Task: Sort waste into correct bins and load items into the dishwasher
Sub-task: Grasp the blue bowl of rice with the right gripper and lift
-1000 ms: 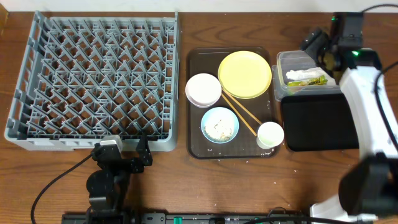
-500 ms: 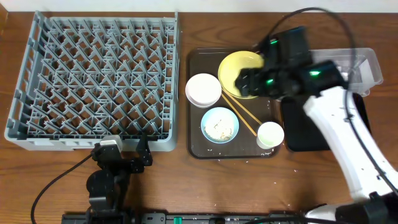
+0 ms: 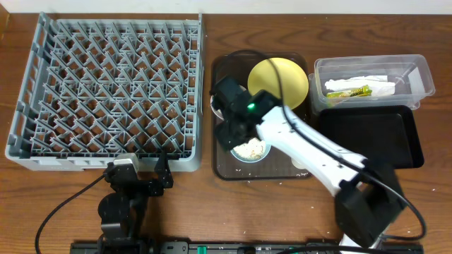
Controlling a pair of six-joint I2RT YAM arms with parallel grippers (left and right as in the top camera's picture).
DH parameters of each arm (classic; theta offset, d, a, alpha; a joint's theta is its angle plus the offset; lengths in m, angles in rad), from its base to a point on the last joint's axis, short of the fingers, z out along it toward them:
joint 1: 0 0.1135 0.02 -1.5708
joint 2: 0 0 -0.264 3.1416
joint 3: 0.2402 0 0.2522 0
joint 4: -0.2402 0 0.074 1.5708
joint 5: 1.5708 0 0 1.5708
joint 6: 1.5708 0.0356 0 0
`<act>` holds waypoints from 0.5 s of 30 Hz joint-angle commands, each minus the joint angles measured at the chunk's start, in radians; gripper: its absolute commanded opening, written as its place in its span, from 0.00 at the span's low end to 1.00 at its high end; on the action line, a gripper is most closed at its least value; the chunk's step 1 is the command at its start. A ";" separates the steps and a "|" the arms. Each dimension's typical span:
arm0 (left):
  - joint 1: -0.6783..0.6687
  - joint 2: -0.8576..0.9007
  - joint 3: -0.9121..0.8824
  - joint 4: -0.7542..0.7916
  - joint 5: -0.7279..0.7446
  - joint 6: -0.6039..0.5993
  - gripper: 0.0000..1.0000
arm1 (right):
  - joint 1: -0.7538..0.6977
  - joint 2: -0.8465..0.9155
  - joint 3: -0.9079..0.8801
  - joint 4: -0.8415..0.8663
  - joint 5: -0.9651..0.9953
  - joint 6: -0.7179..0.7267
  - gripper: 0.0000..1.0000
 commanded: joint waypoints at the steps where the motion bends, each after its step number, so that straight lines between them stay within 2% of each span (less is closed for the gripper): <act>1: 0.005 0.000 -0.013 -0.021 0.013 -0.006 0.98 | 0.035 0.032 -0.001 0.006 0.095 -0.013 0.55; 7: 0.005 0.000 -0.013 -0.021 0.013 -0.006 0.98 | 0.071 0.111 -0.001 0.005 0.138 -0.013 0.49; 10: 0.005 0.000 -0.013 -0.021 0.013 -0.006 0.98 | 0.079 0.151 -0.001 0.005 0.138 -0.013 0.41; 15: 0.005 0.000 -0.013 -0.021 0.013 -0.006 0.98 | 0.080 0.176 -0.001 0.003 0.142 -0.013 0.23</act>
